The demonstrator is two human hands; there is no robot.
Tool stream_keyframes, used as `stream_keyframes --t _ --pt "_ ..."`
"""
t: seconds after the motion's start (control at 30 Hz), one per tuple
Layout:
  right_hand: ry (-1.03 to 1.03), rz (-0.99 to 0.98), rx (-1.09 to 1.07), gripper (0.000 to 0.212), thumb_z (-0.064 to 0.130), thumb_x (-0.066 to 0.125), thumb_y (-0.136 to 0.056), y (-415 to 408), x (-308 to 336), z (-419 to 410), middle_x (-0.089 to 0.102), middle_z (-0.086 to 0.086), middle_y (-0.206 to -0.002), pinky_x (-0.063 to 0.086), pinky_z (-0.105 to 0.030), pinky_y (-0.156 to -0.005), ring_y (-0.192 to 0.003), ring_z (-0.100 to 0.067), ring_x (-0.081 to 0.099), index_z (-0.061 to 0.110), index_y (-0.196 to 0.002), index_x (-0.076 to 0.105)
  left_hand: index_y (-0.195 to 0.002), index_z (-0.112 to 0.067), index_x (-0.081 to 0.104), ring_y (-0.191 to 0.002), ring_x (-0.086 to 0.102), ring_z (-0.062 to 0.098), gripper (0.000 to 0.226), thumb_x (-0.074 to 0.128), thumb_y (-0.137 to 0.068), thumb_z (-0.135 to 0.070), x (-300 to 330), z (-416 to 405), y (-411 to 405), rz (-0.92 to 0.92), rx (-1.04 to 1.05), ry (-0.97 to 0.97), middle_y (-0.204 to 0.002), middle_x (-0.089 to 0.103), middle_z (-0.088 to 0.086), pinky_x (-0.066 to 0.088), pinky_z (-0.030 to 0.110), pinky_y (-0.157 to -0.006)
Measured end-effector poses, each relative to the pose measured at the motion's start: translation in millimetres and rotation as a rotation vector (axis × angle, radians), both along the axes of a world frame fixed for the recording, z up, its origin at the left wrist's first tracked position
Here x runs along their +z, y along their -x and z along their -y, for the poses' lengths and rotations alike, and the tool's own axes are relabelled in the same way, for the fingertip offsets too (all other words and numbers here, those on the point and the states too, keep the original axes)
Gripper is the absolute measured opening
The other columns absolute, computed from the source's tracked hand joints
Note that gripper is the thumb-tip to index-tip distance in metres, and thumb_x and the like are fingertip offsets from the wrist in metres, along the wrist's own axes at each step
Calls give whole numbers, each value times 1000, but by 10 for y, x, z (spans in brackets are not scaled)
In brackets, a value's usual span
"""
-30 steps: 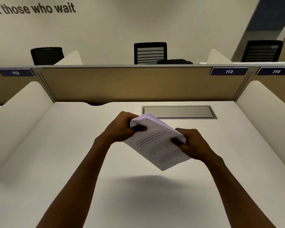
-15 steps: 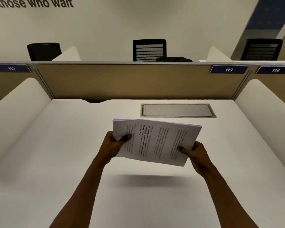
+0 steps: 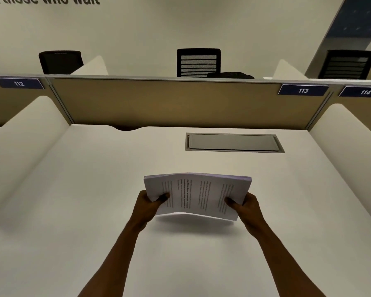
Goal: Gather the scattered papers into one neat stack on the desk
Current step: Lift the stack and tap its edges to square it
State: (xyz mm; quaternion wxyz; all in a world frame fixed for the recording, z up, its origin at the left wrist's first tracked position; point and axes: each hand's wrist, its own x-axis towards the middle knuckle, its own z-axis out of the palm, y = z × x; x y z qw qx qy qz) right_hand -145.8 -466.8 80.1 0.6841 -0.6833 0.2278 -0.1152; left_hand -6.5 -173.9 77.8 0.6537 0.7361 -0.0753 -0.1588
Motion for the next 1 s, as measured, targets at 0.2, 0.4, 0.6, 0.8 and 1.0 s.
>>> stream_keyframes --t 0.2,0.4,0.6,0.8,1.0 --pt "23 -82 36 32 4 74 -83 100 -216 -67 73 -5 -107 59 -41 -87 -102 -24 69 16 -112 67 -109 -22 73 -98 72 22 28 80 -81 -21 -236 -28 80 -58 -15 -48 -102 78 1 62 34 -80" --pt "45 -59 11 30 6 74 -84 104 -208 -12 75 0 -104 59 -31 -79 -98 -20 71 20 -110 69 -107 -26 73 -98 72 24 29 81 -79 -24 -197 -11 52 -67 -23 -21 -102 78 1 63 38 -82" --pt "108 -101 29 28 14 75 -84 202 -232 -13 75 6 -102 57 -28 -75 -96 -18 70 32 -104 68 -148 -42 33 -122 61 20 95 87 -70 -38 -165 -40 258 -21 39 -40 -139 58 -6 57 41 -94" --pt "299 -64 95 21 21 75 -84 -21 356 177 74 7 -98 57 -33 -72 -91 -19 70 35 -98 68 -157 -34 9 -153 15 13 115 72 -68 -68 641 203 -33 685 86 -382 -166 17 -9 19 31 -118" --pt "547 -29 226 29 23 71 -80 -86 889 260 75 5 -97 50 -27 -70 -88 -11 68 22 -109 74 -152 -36 32 -133 49 20 79 66 -83 -56 1104 621 -147 753 -373 -627 -146 54 -2 42 38 -110"
